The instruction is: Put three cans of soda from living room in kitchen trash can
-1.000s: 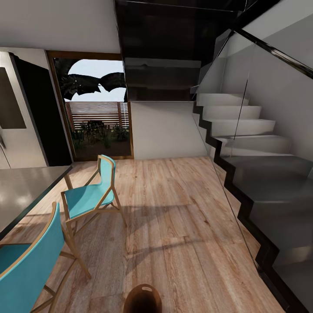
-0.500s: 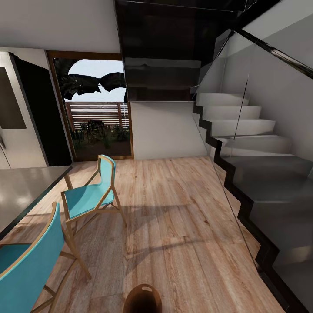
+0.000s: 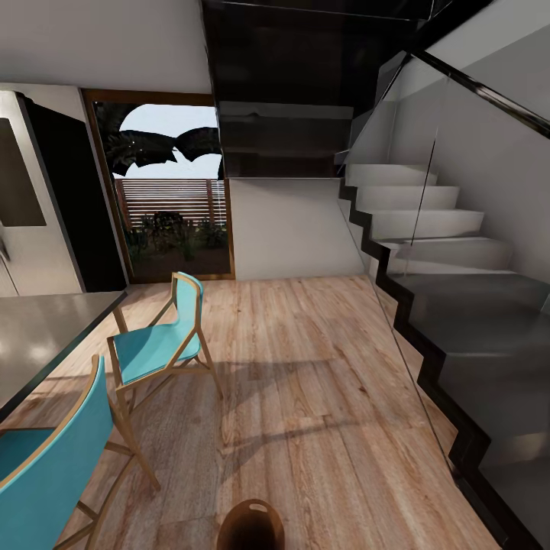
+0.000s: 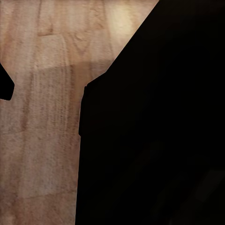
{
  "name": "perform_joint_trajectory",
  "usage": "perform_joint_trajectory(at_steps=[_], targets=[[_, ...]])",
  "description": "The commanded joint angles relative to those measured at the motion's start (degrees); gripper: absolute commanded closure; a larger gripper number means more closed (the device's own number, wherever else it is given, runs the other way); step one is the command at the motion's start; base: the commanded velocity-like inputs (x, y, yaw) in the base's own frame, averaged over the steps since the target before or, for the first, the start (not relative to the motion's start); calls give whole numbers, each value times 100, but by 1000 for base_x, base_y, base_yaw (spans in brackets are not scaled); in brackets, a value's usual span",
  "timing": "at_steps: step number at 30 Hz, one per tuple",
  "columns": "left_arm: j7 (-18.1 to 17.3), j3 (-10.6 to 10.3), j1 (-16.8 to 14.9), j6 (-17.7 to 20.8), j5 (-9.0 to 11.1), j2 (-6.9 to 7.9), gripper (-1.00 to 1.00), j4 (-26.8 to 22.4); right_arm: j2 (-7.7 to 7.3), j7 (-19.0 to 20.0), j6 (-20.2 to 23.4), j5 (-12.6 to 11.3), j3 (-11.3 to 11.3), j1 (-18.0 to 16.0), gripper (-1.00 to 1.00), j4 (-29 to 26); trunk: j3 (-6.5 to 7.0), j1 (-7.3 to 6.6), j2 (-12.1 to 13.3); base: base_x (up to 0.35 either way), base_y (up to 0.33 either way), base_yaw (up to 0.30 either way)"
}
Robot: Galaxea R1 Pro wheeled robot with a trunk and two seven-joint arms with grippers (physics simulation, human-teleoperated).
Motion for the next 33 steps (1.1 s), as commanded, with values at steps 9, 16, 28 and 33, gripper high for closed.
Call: perform_joint_trajectory(at_steps=[9, 16, 28, 33], targets=[[0, 0, 0, 0, 0, 0, -100, 0, 0, 0, 0, 0, 0, 0, -100, 0, 0, 0, 0, 0, 0, 0], [0, 0, 0, 0, 0, 0, -100, 0, 0, 0, 0, 0, 0, 0, -100, 0, 0, 0, 0, 0, 0, 0], [0, 0, 0, 0, 0, 0, -100, 0, 0, 0, 0, 0, 0, 0, -100, 0, 0, 0, 0, 0, 0, 0], [0, 0, 0, 0, 0, 0, -100, 0, 0, 0, 0, 0, 0, 0, -100, 0, 0, 0, 0, 0, 0, 0]])
